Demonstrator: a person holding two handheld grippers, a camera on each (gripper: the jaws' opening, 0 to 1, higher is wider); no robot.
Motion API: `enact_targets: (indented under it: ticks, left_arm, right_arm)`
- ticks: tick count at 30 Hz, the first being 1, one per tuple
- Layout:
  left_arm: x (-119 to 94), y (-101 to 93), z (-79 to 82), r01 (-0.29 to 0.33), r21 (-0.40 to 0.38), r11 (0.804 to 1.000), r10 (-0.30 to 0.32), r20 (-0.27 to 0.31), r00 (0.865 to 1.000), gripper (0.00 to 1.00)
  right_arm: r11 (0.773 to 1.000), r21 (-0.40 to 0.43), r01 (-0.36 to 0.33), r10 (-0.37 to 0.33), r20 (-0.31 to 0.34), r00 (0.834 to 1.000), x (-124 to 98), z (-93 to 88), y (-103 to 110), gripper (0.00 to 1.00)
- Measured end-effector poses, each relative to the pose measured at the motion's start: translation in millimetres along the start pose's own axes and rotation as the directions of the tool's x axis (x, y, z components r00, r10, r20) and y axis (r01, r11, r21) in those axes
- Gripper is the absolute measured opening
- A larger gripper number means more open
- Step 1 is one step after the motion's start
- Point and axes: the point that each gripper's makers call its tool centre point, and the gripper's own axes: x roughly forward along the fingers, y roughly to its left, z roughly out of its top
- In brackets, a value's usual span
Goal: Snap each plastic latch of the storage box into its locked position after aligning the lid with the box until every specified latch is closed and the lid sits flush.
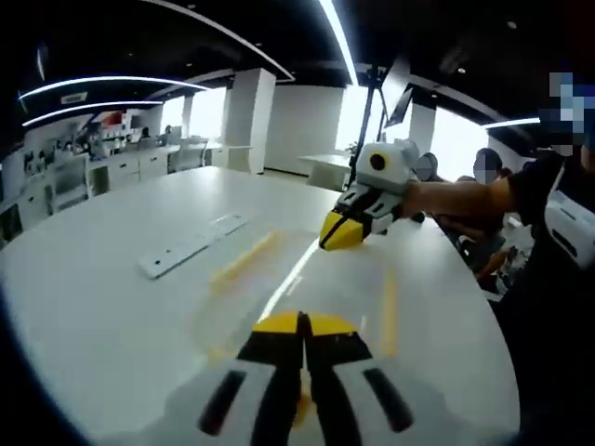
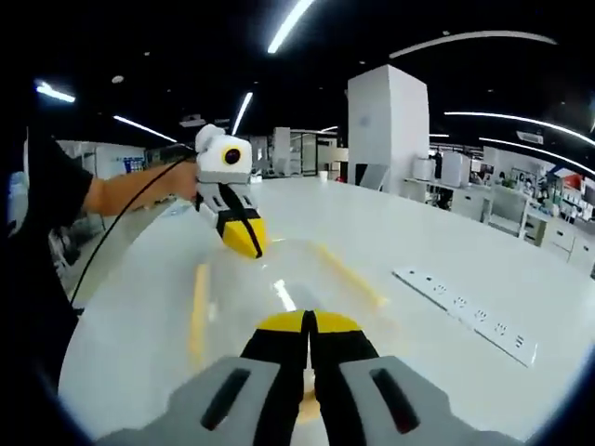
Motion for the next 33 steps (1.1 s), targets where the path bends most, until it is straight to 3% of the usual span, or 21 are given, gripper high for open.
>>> enact_targets:
  ticks: [13, 15, 22, 26, 28, 33]
  left_arm:
    - [-3, -5.1, 2.3, -0.013, 0.03, 0.999, 0.013, -0.004, 1.0, 0.0]
    - [-4, -5.4, 2.7, -0.021, 0.012, 1.0, 0.021, -0.004, 1.0, 0.0]
    - [7, -11.0, 7.2, -0.014, 0.027, 1.0, 0.015, -0.016, 1.0, 0.0]
    - [14, -11.5, 9.2, -0.005, 0.041, 0.999, 0.006, -0.014, 1.0, 0.0]
    - [16, -11.6, 10.1, -0.003, 0.045, 0.999, 0.003, -0.009, 1.0, 0.0]
    - [19, -12.6, 11.4, -0.002, 0.065, 0.998, 0.003, -0.015, 1.0, 0.0]
  right_arm:
    - [0.999, 0.04, -0.019, 0.021, -0.031, 0.999, 0, 1.8, 3, 0.0]
    - [0.996, 0.089, -0.003, 0.007, -0.045, 0.999, -6, 0.4, 1, 0.0]
    - [0.998, -0.048, 0.049, -0.053, -0.091, 0.994, -39, -8.9, -10, 0.0]
    - [0.995, -0.062, 0.075, -0.081, -0.113, 0.99, -53, -16.6, -16, 0.0]
    - [0.993, -0.084, 0.083, -0.096, -0.162, 0.982, -56, -27.3, -18, 0.0]
    - [0.993, -0.089, 0.082, -0.099, -0.199, 0.975, -54, -35.5, -20, 0.0]
